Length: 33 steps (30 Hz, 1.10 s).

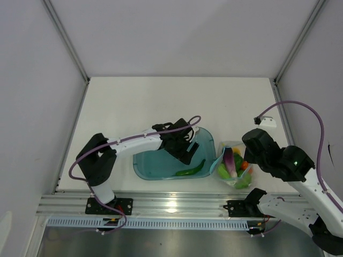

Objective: Place the food in the zip-top bag and seal the zipper
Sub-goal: Pick up the fake vegetable from the bin.

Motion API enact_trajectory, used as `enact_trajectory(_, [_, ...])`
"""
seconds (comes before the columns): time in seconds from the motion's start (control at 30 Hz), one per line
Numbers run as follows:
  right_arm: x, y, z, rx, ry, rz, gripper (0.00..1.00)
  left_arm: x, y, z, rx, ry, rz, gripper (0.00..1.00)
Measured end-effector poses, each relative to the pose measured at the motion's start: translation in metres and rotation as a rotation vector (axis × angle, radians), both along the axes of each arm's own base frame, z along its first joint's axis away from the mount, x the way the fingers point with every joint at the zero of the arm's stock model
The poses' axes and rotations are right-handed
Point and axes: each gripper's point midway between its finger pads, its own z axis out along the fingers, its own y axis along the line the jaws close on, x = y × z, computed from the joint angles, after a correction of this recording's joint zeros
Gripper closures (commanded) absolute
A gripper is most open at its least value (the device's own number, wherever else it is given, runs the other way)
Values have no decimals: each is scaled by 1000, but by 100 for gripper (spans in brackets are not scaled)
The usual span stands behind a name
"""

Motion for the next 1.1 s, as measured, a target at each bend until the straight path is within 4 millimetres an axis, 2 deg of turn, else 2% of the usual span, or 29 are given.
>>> enact_trajectory(0.27, [-1, 1, 0, 8, 3, 5, 100, -11, -15, -10, 6, 23, -63, 18])
enact_trajectory(0.5, [-1, 1, 0, 8, 3, 5, 100, -34, -30, -25, 48, 43, -133, 19])
enact_trajectory(0.67, [-1, 1, 0, 9, 4, 6, 100, -40, -35, -38, 95, 36, -146, 23])
enact_trajectory(0.77, [-1, 1, 0, 10, 5, 7, 100, -41, -33, -44, 115, 42, -137, 31])
enact_trajectory(0.9, [-1, 2, 2, 16, 2, 7, 100, -39, -34, -44, 116, 37, -118, 47])
enact_trajectory(1.1, [-1, 2, 7, 27, -10, 7, 100, -35, -35, -45, 117, 20, -102, 62])
